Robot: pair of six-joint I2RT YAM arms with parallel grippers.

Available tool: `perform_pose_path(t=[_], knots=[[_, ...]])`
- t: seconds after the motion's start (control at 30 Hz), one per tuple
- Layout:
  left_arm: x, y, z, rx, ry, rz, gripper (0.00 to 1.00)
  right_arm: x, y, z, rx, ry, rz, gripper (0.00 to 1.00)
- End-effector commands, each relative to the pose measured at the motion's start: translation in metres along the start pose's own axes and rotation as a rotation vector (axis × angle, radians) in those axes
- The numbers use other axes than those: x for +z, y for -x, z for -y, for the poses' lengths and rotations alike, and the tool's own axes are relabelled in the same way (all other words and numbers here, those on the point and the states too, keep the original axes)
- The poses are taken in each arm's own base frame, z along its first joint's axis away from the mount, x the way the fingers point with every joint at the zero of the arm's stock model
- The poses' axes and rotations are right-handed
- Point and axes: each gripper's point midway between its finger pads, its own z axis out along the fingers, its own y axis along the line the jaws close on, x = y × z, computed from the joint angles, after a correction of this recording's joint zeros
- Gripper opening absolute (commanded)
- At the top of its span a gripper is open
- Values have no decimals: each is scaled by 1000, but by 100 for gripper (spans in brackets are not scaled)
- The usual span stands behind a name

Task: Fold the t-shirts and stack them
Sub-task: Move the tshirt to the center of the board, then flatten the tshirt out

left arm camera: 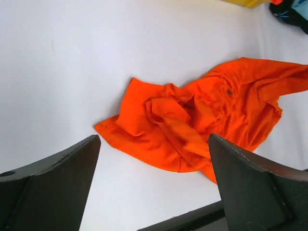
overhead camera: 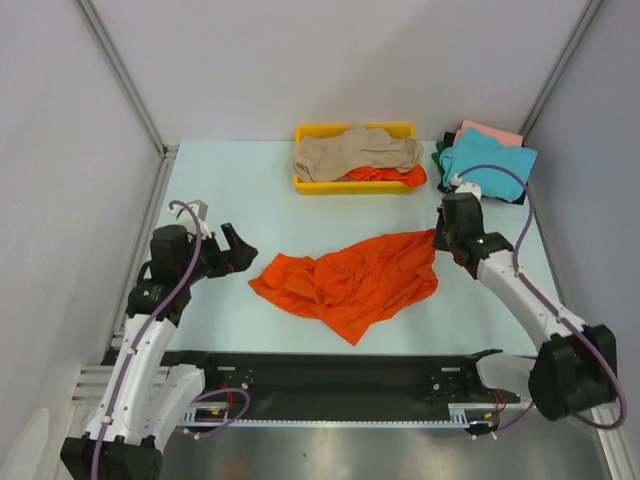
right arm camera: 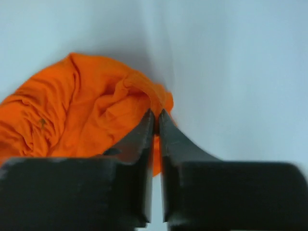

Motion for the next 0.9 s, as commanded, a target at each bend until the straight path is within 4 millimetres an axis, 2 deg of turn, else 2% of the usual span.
perform_pose_path(t=[0.0, 0.03, 0.07, 0.1, 0.2, 0.3, 0.33, 0.4, 0.43, 0.5, 0.53, 0.57, 0.6, 0.63, 0.7, 0.73, 0.83, 0.87], knots=[[-2, 9, -5, 0, 40, 22, 100, -37, 46, 25, 181, -38, 198, 31], [-2, 9, -6, 0, 45, 27, 100, -35, 35, 35, 199, -64, 165, 50], [-3, 11, -8, -5, 58, 36, 100, -32, 32, 54, 240, -100, 150, 67], [-3, 10, -9, -5, 63, 36, 100, -31, 22, 52, 252, -59, 115, 82], [-5, 10, -16, -12, 130, 44, 98, -31, 11, 50, 258, -21, 95, 86], [-7, 1, 4, 37, 119, 24, 95, -29, -6, 45, 259, 14, 61, 86], [-6, -10, 26, 90, 74, -4, 95, -27, -13, 45, 259, 19, 44, 87], [-1, -31, 43, 87, 51, -67, 94, -24, -18, 36, 264, 65, 30, 86], [0, -53, 62, 119, -10, -129, 93, -23, -21, 34, 264, 80, 21, 86], [7, -78, 83, 108, -60, -189, 91, -16, -29, 30, 264, 97, -6, 87], [7, -104, 97, 154, -94, -246, 91, -14, -30, 31, 266, 94, -15, 86], [8, -115, 106, 148, -112, -271, 91, -8, -32, 32, 266, 87, -32, 86], [9, -124, 117, 159, -136, -285, 91, -5, -30, 31, 269, 97, -29, 86], [10, -146, 125, 205, -139, -332, 91, -2, -26, 36, 284, 86, -25, 86], [13, -164, 138, 224, -154, -364, 91, 6, -17, 28, 315, 128, -40, 86], [16, -183, 143, 262, -154, -407, 91, 9, -11, 27, 321, 137, -38, 86], [22, -211, 162, 309, -172, -468, 86, 15, 1, 19, 324, 164, -41, 84], [24, -214, 167, 323, -170, -467, 86, 16, 1, 18, 325, 167, -46, 84]])
